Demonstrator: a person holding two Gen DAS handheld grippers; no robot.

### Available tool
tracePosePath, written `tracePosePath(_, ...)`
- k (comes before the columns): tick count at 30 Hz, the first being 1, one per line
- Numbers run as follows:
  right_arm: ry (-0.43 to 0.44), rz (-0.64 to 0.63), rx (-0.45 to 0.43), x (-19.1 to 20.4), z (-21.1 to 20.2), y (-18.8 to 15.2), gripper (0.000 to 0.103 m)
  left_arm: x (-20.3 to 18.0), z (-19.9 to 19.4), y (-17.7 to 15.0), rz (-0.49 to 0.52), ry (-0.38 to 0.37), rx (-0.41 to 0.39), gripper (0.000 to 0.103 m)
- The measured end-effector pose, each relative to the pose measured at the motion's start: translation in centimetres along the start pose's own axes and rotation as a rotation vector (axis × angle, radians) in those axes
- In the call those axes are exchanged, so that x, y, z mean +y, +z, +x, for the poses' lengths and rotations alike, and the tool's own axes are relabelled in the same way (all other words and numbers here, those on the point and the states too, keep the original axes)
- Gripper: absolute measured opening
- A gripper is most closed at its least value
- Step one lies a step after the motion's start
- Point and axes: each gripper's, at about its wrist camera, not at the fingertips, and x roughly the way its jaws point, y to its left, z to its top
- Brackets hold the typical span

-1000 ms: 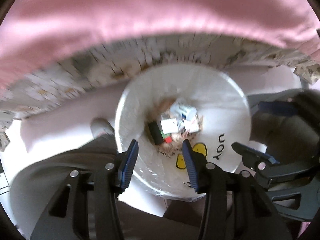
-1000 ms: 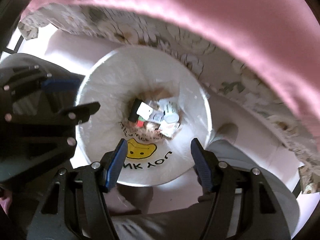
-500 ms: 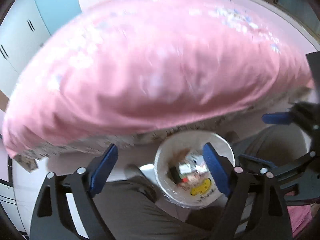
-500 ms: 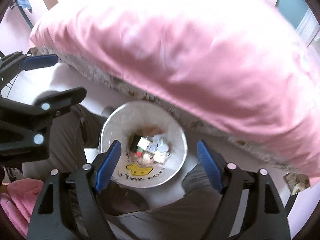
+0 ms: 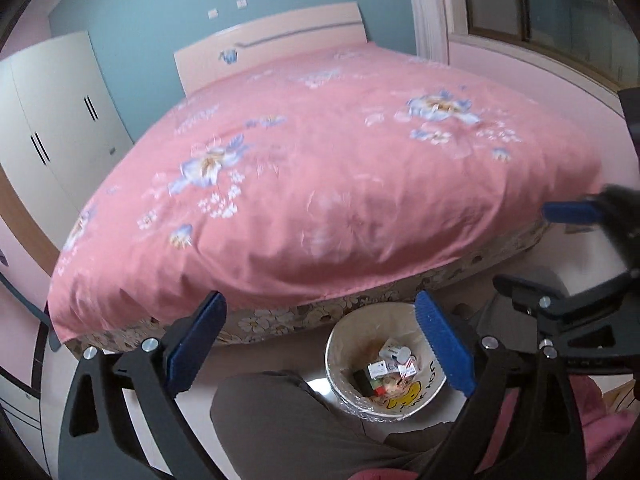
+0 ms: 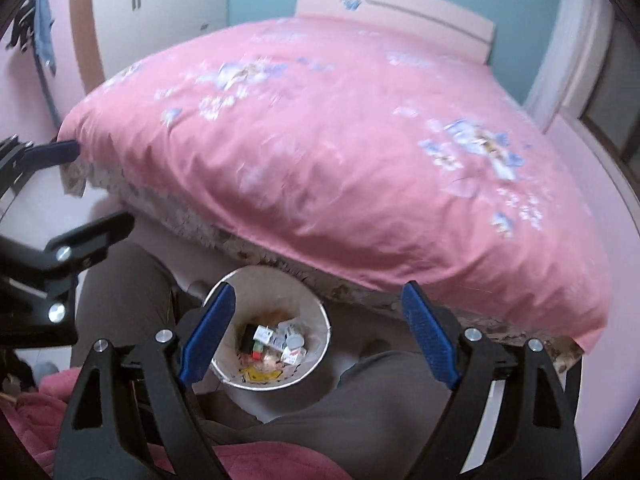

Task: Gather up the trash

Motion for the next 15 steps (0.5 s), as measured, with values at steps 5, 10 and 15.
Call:
tracePosePath(5,-0.067,0.085,-0.078,-0.7,-2.3,-2.0,0.087,-0.2,-2.4,-0.9,-0.023,0.038,-0.050,0.097)
tracePosePath(10,-0.078,0.173,-0.103,-2.0,-3.1,-3.2,0.087,-0.8,-2.4,-1.4,-0.016,0.053,-0.043,0.097)
tracePosePath(15,-0.067,0.236,-0.115,-2.7,-3.6,-3.7,0.087,-0.8,-2.2,-1.7,-0.025,0.024,-0.025,0.097)
